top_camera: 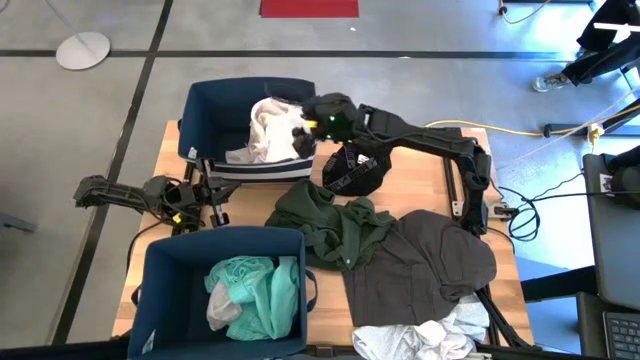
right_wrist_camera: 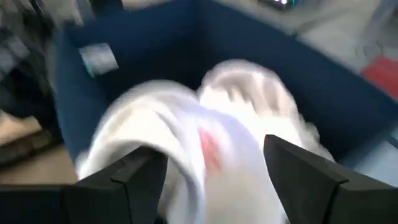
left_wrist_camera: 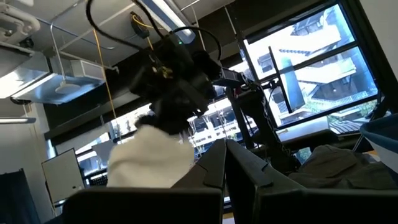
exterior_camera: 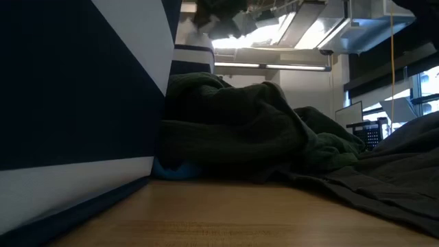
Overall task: Sort clothes
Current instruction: Put the white underwear into the top blue laundry bin, then put the dark green polo shirt into the bottom blue laundry bin
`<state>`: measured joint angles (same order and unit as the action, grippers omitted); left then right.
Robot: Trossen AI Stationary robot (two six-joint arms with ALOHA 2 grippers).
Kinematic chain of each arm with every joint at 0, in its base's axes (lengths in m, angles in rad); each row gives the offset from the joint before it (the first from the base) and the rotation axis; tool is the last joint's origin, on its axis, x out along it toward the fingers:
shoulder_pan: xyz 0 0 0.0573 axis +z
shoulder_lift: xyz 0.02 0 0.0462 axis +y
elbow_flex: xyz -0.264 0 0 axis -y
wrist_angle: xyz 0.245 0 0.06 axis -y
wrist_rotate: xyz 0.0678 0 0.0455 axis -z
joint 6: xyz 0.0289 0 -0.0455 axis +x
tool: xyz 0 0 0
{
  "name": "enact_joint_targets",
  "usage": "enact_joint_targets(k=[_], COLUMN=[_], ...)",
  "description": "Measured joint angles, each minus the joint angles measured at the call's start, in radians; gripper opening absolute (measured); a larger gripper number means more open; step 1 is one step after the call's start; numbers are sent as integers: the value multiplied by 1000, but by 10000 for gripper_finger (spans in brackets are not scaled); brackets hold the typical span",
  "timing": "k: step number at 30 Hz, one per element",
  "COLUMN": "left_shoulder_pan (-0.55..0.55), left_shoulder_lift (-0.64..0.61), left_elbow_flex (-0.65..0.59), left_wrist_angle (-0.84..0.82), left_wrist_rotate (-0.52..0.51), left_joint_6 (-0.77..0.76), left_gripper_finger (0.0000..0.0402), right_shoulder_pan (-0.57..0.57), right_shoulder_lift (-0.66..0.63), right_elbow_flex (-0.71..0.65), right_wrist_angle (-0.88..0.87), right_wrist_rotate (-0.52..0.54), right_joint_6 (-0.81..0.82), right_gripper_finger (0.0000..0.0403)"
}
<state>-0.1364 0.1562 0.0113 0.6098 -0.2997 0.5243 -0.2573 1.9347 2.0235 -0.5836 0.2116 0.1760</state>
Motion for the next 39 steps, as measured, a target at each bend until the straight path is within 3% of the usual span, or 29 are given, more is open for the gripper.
enact_joint_targets(k=[9,16,26,39], left_shoulder_pan=[0,0,0,0], left_shoulder_lift=[-1,-1,-1,-1], left_elbow_flex=[0,0,0,0], left_wrist_angle=[9,3,5,2], left_wrist_rotate=[0,0,0,0], left_joint_6=[7,7,0,-16], left_gripper_finger=[0,0,0,0], right_shoulder_pan=[12,108,392,750], right_shoulder_lift=[-142,-307,-408,-406], right_elbow_flex=[0,1,-16,-334], right_wrist_angle=[-177,-349,-727,-781], right_wrist_rotate=[13,14,72,179], right_joint_6=[3,43,279,636], right_gripper_finger=[266,266,266,266])
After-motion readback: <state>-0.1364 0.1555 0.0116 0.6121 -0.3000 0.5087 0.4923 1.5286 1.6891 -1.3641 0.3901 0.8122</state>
